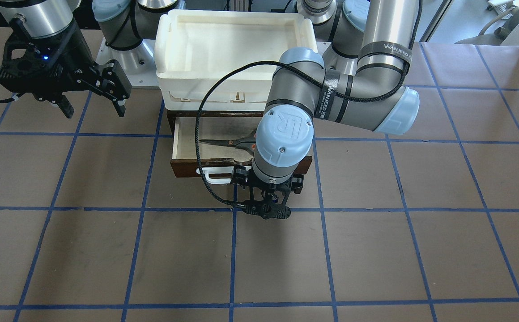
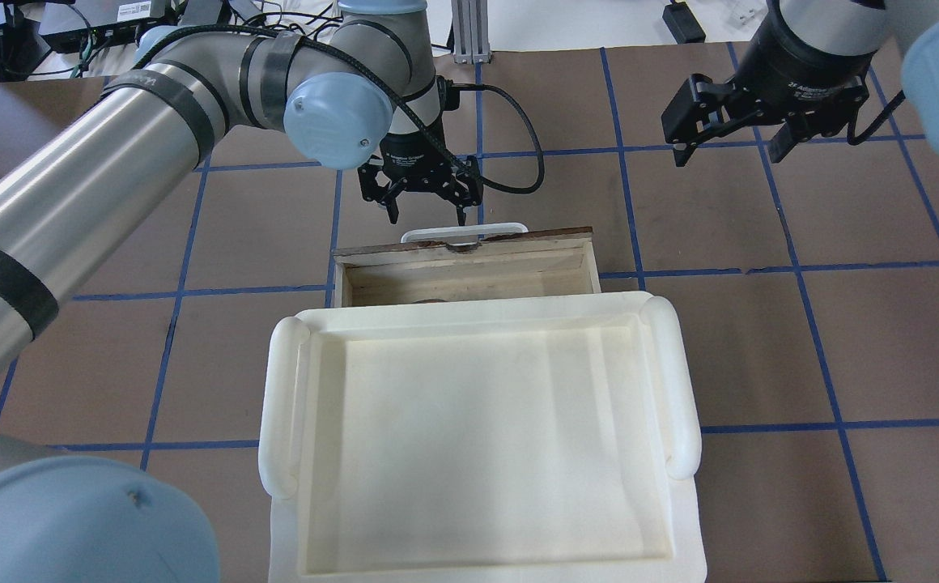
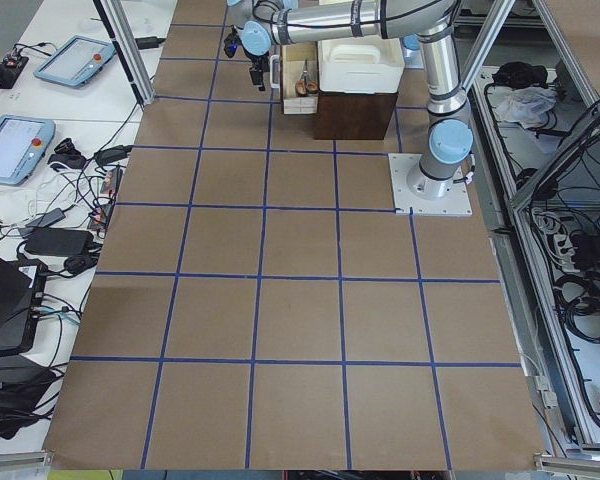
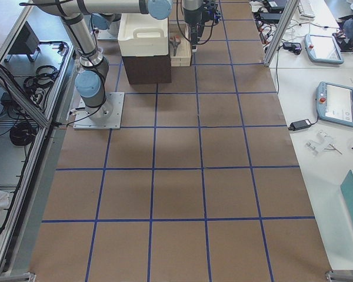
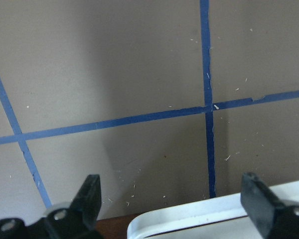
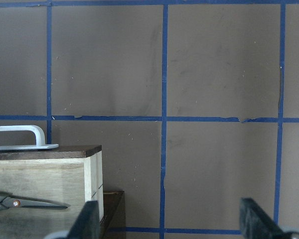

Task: Put scissors in drawer and close it
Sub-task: 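Push the drawer front with the left gripper toward the robot's far side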

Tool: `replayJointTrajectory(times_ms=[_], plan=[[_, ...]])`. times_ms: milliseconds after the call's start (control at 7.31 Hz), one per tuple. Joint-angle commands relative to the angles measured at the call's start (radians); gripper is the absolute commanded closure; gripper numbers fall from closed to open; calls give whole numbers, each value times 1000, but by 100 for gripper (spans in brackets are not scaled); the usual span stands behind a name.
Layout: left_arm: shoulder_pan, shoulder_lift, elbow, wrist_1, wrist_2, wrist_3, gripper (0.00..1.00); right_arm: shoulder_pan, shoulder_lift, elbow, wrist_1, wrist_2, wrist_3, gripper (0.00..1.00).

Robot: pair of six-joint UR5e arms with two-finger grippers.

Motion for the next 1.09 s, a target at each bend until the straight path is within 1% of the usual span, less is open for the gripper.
replayJointTrajectory(times_ms=[0, 958], plan=[[3, 15, -10, -16, 0, 0, 0, -4, 0, 0, -1, -1, 0, 0], [0, 44, -14, -131, 3, -14, 0, -4, 0, 0, 2, -15, 0, 0]])
